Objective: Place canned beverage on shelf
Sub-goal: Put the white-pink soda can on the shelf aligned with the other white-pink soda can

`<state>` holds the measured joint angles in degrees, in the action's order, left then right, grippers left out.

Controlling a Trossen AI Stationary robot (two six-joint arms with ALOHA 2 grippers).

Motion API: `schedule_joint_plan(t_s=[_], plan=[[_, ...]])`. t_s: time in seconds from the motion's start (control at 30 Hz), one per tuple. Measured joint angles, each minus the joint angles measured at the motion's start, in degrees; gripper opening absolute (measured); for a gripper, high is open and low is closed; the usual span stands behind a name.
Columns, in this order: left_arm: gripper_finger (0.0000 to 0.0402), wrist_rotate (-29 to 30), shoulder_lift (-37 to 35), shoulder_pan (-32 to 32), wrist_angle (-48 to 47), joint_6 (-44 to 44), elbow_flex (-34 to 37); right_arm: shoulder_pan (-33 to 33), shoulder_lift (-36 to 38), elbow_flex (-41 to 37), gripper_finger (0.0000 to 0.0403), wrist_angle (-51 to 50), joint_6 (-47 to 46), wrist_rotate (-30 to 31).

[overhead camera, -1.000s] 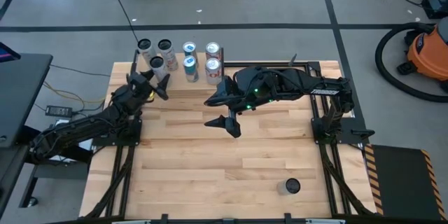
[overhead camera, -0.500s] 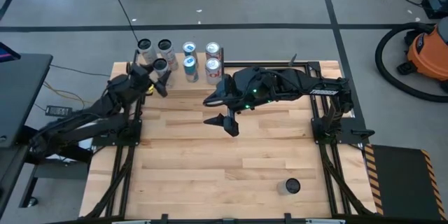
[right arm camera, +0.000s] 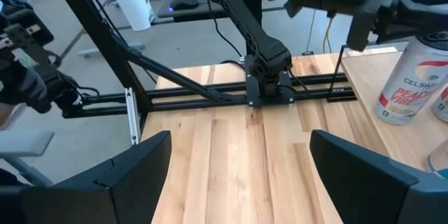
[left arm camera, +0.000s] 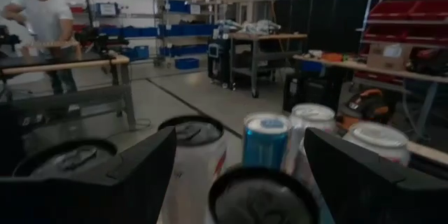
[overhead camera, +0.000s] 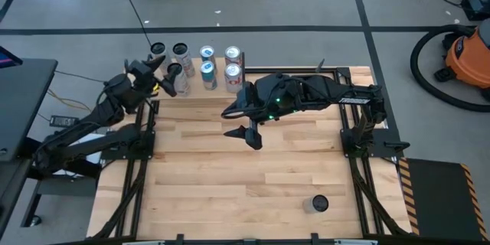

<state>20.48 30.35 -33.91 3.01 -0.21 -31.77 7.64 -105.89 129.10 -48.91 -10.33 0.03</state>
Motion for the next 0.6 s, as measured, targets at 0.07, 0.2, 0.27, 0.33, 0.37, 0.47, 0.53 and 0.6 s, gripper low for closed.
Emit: schedule_joint_plan(t_s=[0.07,0.2,0.27,0.33,0.37,0.47,0.53,0.6], plan=[[0.0318,-1.2,0.0,0.0,-0.6,-0.2,-1.0,0.0,0.0,0.0,0.0350,-0.2,0.0,0.0],[0.0318,-2.3,-0.1,0.0,-5.5,-0.7,-3.8,0.0,0.0,0.0,0.0350,-1.1,0.0,0.1],[0.0318,-2.3,-0.1,0.0,-10.9,-0.7,-6.2,0.0,0.0,0.0,0.0350,-1.5,0.0,0.8],[0.0318,-2.3,-0.1,0.0,-17.5,-0.7,-9.3,0.0,0.0,0.0,0.0350,-1.5,0.0,1.6],[0.0318,-2.3,0.0,0.0,-21.1,-0.8,-11.0,0.0,0.0,0.0,0.0350,-1.5,0.0,1.9],[0.0318,-2.4,0.0,0.0,-28.2,-4.6,-14.9,-0.6,0.1,-0.4,0.0350,-0.9,0.0,1.9],[0.0318,-2.5,0.0,0.0,-31.8,-7.1,-16.9,-1.2,0.1,-1.5,0.0350,0.7,0.5,1.9],[0.0318,-2.8,0.0,0.0,-35.6,-7.4,-18.7,-2.1,0.1,-2.8,0.0350,2.1,1.6,1.9]])
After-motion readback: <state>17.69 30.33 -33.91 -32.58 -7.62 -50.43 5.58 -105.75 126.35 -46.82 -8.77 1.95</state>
